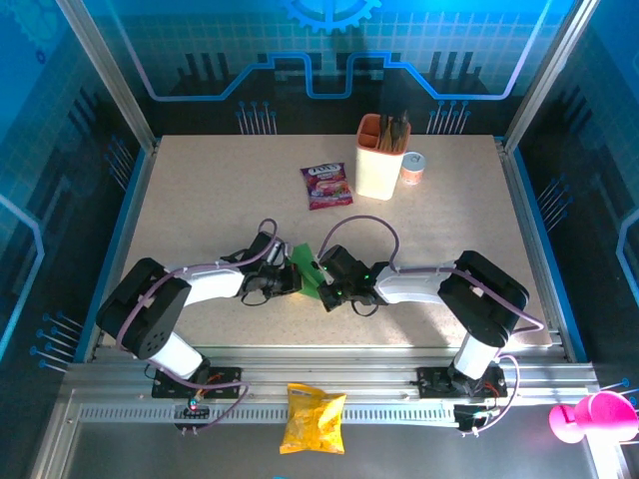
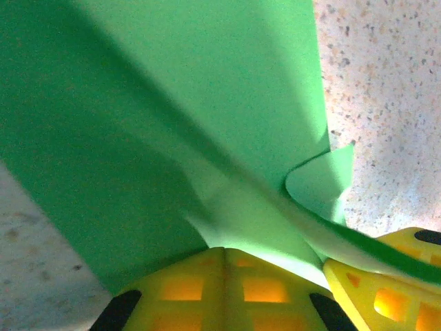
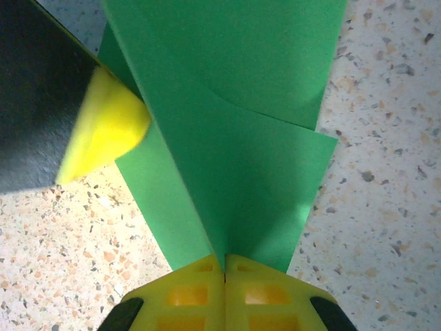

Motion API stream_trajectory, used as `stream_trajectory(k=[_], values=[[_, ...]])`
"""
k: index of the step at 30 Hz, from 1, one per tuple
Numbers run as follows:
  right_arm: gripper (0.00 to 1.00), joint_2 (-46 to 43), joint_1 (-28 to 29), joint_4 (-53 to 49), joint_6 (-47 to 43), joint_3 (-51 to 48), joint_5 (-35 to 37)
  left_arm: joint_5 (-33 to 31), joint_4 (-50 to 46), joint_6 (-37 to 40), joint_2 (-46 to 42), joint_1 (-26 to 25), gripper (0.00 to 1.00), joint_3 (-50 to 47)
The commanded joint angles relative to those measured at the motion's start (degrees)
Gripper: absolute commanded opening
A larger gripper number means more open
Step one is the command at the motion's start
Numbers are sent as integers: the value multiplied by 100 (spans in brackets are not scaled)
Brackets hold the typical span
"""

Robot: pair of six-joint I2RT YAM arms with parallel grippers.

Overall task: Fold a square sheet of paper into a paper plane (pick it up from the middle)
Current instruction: Fourth fold the wing at the center of the table.

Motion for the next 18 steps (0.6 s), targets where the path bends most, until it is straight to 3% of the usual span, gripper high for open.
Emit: stream_trajectory(k=[1,10,18], values=[[1,175,-63,-88,44,82,-249,-99,-520,280,-286,203,0,150],[0,412,-184,-9,190,49,-649,589,-562,210,-1138,374,0,99],[0,620,-361,63,299,36,-1125,866,-145,-81,-1226,63,0,-160]])
